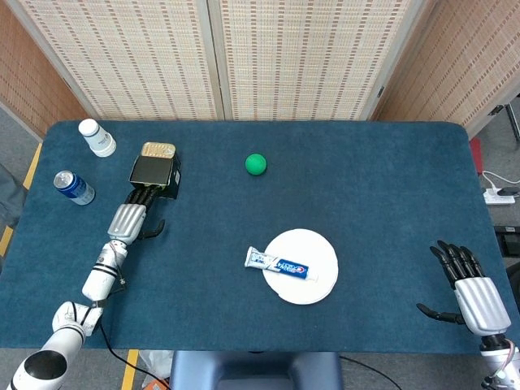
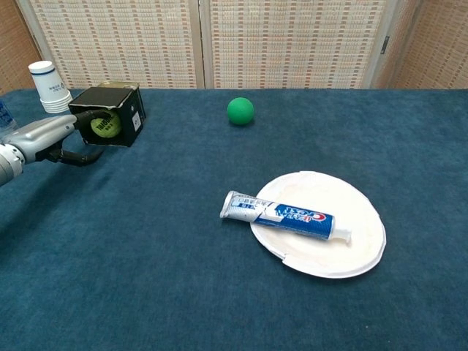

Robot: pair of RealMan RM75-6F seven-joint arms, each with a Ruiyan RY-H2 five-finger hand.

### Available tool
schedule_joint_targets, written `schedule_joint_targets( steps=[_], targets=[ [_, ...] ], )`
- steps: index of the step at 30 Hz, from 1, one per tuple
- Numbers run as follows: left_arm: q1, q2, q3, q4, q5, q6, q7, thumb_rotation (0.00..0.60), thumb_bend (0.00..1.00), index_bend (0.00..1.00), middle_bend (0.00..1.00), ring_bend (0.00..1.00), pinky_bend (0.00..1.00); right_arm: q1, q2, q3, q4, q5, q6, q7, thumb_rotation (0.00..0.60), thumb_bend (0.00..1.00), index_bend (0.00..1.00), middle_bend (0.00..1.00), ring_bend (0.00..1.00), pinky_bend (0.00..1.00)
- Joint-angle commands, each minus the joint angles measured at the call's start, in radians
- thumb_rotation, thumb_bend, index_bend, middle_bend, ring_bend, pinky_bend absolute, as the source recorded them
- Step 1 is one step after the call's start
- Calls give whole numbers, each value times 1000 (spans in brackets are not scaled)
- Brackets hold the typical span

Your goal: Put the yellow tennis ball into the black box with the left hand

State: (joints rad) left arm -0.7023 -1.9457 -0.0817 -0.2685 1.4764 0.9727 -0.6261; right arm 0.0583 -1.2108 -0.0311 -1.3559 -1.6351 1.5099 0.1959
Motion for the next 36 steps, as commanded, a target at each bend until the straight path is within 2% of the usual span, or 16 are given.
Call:
schedule_joint_targets(
  steps=[1, 22, 28, 36],
  targets=[
    [1, 2, 2, -1, -1, -5, 1, 254, 404, 35, 0, 0, 0, -1, 1, 1, 0, 2, 1, 2, 600, 0, 25, 0, 0, 0],
    [0, 17, 15, -17, -5, -59, 36, 249, 381, 35, 0, 0, 0, -4, 3, -1, 9, -5, 13, 21, 600, 0, 19, 0, 0, 0],
    [8, 26, 16, -27, -3, -35, 42, 246, 380, 41, 0, 0, 0, -5, 4, -1, 11, -5, 16, 25, 600, 0, 19, 0, 0, 0],
    [66, 70, 17, -84, -9, 39, 61, 247, 381, 59, 0, 0, 0, -3, 8, -2, 10, -9, 16, 33, 600, 0, 20, 0, 0, 0]
  ],
)
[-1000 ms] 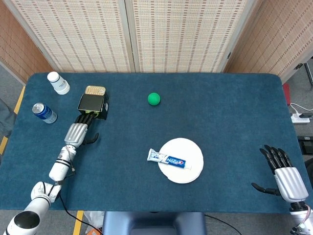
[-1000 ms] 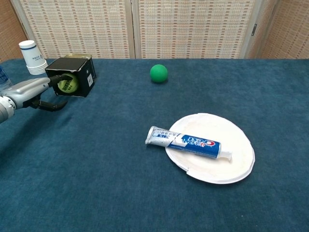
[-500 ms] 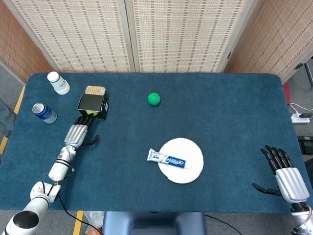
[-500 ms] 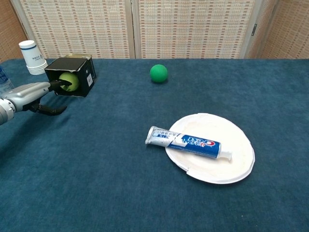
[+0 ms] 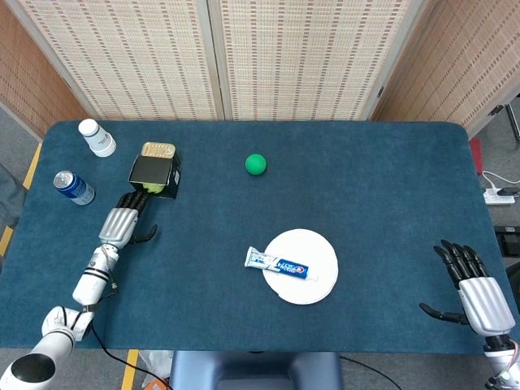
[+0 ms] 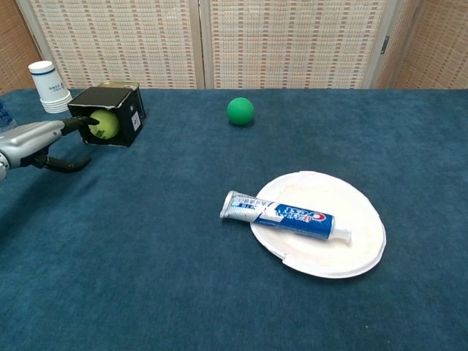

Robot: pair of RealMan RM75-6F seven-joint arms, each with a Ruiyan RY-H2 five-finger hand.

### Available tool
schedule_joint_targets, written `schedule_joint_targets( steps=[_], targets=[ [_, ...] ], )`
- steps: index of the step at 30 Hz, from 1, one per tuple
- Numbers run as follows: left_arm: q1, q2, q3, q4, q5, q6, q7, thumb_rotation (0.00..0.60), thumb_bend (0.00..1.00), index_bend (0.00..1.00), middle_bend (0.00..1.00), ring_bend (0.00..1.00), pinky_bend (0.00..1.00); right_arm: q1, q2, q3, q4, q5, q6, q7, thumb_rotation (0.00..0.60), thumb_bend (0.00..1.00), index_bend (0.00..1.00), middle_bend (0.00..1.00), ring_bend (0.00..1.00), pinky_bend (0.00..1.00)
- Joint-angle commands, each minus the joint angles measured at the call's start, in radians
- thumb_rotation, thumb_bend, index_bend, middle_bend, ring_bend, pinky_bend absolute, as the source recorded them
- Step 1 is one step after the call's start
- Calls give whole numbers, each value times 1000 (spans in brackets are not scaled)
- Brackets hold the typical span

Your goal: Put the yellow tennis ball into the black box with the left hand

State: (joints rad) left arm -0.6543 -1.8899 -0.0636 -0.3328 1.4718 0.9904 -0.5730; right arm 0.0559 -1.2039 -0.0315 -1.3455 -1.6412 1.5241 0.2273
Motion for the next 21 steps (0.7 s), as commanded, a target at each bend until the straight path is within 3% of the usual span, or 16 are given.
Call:
schedule_joint_targets(
  steps=[1, 8, 11, 12, 14, 16, 21],
  targets=[
    [30, 22, 0, -32, -5, 33, 13, 249, 380, 63, 0, 0, 0, -1, 2, -3, 1, -5, 5, 4, 600, 0, 20, 0, 0, 0],
    [194, 93, -16, -168, -50, 197, 134, 261, 381, 90, 0, 0, 0, -14, 5, -16, 22, -32, 38, 38, 600, 0, 20, 0, 0, 0],
    [316, 165, -28, -311, -91, 327, 264, 513, 388, 113, 0, 0, 0, -23, 7, -23, 37, -47, 65, 65, 600, 0, 20, 0, 0, 0],
    [356, 198, -25, -367, -96, 372, 300, 562, 391, 114, 0, 0, 0, -26, 7, -25, 42, -51, 71, 72, 600, 0, 20, 0, 0, 0],
    [444, 270, -19, -485, -108, 469, 326, 569, 391, 113, 0, 0, 0, -29, 7, -27, 51, -55, 80, 89, 600, 0, 20, 0, 0, 0],
    [496, 309, -16, -535, -125, 500, 308, 570, 389, 131, 0, 0, 0, -28, 6, -26, 55, -57, 81, 94, 600, 0, 20, 0, 0, 0],
    [546, 317, -32, -500, -164, 484, 259, 572, 389, 149, 0, 0, 0, -22, 3, -30, 49, -75, 83, 72, 600, 0, 20, 0, 0, 0]
  ],
)
